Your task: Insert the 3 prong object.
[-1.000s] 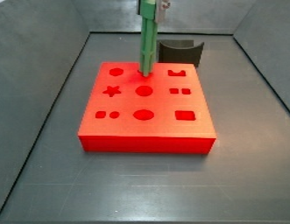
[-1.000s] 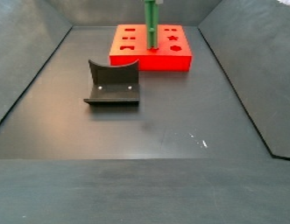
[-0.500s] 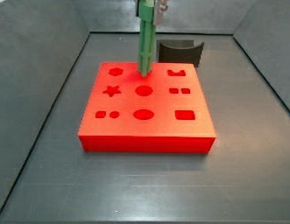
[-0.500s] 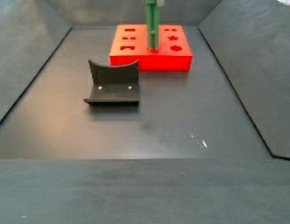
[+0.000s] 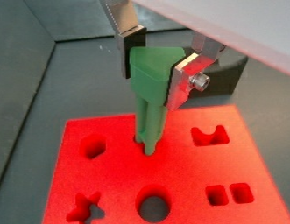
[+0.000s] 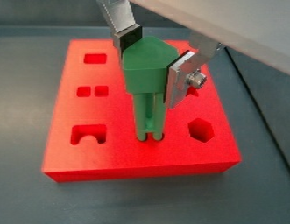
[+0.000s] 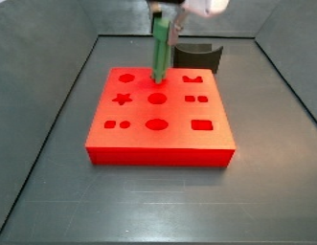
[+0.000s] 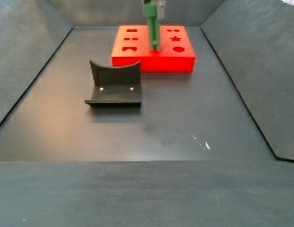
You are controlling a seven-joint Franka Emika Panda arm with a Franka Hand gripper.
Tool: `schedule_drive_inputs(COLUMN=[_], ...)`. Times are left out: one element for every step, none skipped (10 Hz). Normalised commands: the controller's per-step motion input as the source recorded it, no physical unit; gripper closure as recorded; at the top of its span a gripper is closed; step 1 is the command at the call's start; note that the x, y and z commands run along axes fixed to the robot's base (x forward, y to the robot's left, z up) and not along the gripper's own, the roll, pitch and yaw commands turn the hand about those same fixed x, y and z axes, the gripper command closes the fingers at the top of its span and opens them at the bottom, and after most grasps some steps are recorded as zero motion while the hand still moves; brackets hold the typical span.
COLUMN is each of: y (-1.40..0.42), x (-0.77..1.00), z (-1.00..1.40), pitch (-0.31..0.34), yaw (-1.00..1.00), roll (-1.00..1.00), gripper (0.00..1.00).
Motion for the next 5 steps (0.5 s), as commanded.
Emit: schedule_drive_inputs(y=[0.0, 0.0, 0.0, 0.0, 0.0], x=[0.15, 0.1, 0.05, 0.0, 0.0], z=[-0.49, -0.46, -0.38, -0.28, -0.21], pitch=[0.0, 0.0, 0.0, 0.0, -0.006], yaw=[-0.14, -0.15, -0.13, -0.11, -0.05], roll=[0.0, 0.0, 0.0, 0.0, 0.0], gripper=[1.0, 1.0, 1.0, 1.0, 1.0])
